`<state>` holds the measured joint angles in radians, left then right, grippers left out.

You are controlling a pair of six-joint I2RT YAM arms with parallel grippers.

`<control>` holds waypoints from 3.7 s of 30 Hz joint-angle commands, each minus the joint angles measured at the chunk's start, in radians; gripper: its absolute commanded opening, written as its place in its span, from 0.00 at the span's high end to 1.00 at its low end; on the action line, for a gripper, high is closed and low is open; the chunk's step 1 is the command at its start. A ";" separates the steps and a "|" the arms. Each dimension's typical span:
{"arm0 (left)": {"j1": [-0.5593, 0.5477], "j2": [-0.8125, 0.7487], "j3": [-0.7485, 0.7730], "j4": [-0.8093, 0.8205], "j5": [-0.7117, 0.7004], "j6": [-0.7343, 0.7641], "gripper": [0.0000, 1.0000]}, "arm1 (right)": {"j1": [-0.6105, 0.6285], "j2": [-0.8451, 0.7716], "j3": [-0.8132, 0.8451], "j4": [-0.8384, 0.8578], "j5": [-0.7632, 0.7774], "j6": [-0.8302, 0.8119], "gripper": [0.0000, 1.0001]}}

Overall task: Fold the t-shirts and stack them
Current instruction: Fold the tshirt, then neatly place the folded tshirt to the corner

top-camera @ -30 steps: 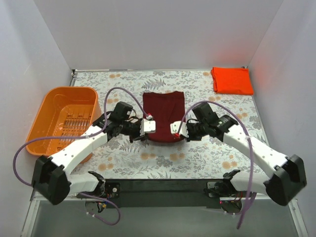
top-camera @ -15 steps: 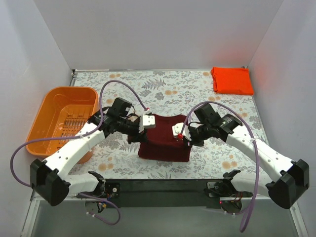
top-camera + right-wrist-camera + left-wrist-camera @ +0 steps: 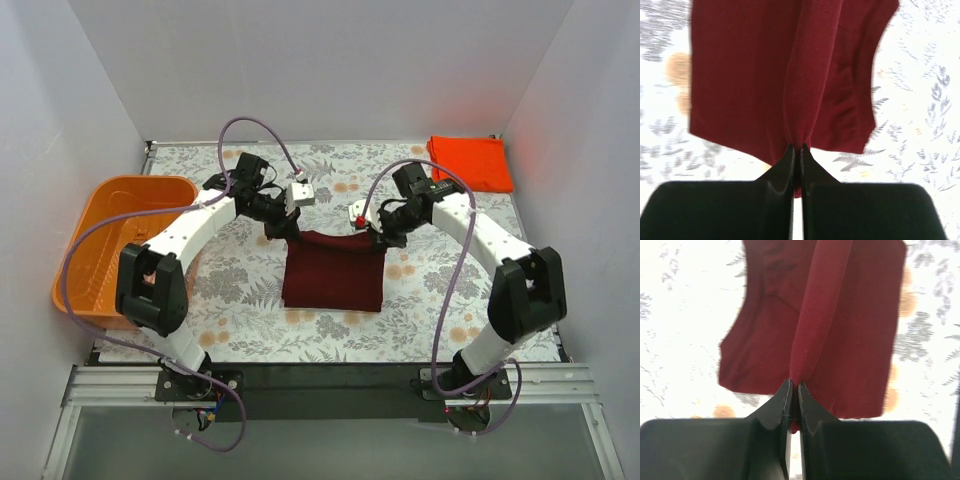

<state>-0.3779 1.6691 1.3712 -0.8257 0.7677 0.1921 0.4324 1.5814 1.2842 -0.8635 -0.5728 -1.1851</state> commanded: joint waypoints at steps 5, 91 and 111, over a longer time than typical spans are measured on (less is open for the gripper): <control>0.080 0.210 0.179 0.060 0.033 0.082 1.00 | -0.083 0.282 0.236 -0.014 -0.016 -0.100 0.99; -0.616 0.211 -0.569 1.445 -0.714 0.114 0.49 | -0.472 -0.175 -0.540 0.931 -0.090 1.619 0.24; -0.552 0.178 -0.380 1.321 -0.527 -0.226 1.00 | -0.457 0.031 -0.783 1.613 -0.159 2.116 0.11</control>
<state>-0.9413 1.9507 0.9344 0.5446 0.1661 0.0662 -0.0486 1.5826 0.5087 0.4934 -0.7109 0.7662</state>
